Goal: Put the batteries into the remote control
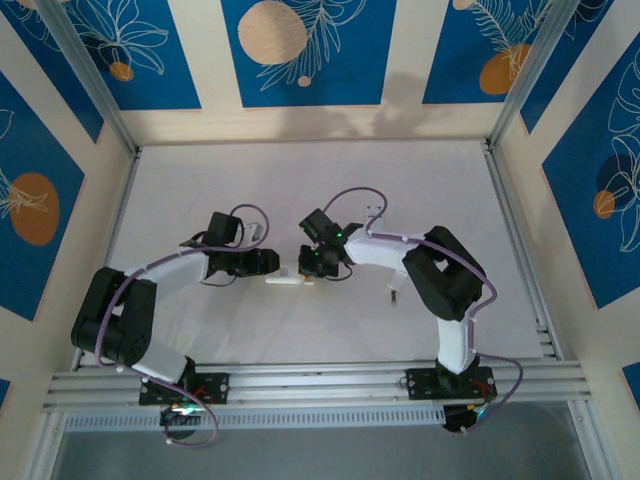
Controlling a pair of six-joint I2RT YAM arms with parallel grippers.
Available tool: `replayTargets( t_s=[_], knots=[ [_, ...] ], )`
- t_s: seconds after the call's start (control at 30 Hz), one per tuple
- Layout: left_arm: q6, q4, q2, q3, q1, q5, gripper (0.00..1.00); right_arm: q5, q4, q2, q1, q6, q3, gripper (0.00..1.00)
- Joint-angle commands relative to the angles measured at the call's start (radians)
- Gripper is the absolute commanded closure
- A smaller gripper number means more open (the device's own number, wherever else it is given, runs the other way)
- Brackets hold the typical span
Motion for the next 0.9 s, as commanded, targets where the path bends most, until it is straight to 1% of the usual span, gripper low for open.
replayTargets(
  t_s=[0.0,0.1,0.17,0.3,0.4,0.47,0.53,0.57,0.63,0.7,0.77,0.87],
  knots=[
    [0.028,-0.014,-0.008,0.008,0.002,-0.001,0.39,0.024,0.009,0.011,0.004,0.000,-0.034,0.88],
    [0.025,-0.010,-0.003,0.009,0.001,0.000,0.39,0.035,-0.044,-0.073,-0.002,-0.028,0.005,0.87],
    [0.027,-0.009,-0.003,0.009,0.002,-0.003,0.40,0.065,-0.073,-0.133,-0.005,-0.044,0.017,0.87],
    [0.044,-0.027,-0.011,0.009,0.001,-0.019,0.40,0.130,-0.115,-0.244,-0.023,-0.054,-0.012,0.85],
    [0.066,-0.053,-0.040,0.012,0.001,-0.043,0.39,0.239,-0.177,-0.373,-0.040,-0.058,-0.084,0.82],
    [0.082,-0.080,-0.075,0.016,0.002,-0.071,0.39,0.325,-0.229,-0.489,-0.054,-0.056,-0.162,0.76],
    [0.089,-0.097,-0.118,0.022,0.002,-0.088,0.38,0.365,-0.282,-0.589,-0.087,-0.053,-0.246,0.70],
    [0.090,-0.101,-0.141,0.023,0.002,-0.092,0.38,0.376,-0.325,-0.630,-0.114,-0.044,-0.284,0.69],
    [0.080,-0.108,-0.182,0.029,0.002,-0.090,0.38,0.377,-0.410,-0.692,-0.176,-0.029,-0.340,0.68],
    [0.068,-0.111,-0.222,0.036,0.000,-0.082,0.38,0.350,-0.453,-0.743,-0.229,-0.043,-0.397,0.63],
    [0.059,-0.113,-0.263,0.038,0.001,-0.073,0.38,0.302,-0.456,-0.795,-0.273,-0.071,-0.452,0.57],
    [0.051,-0.109,-0.316,0.036,0.000,-0.064,0.38,0.246,-0.466,-0.807,-0.335,-0.086,-0.506,0.56]
  ],
)
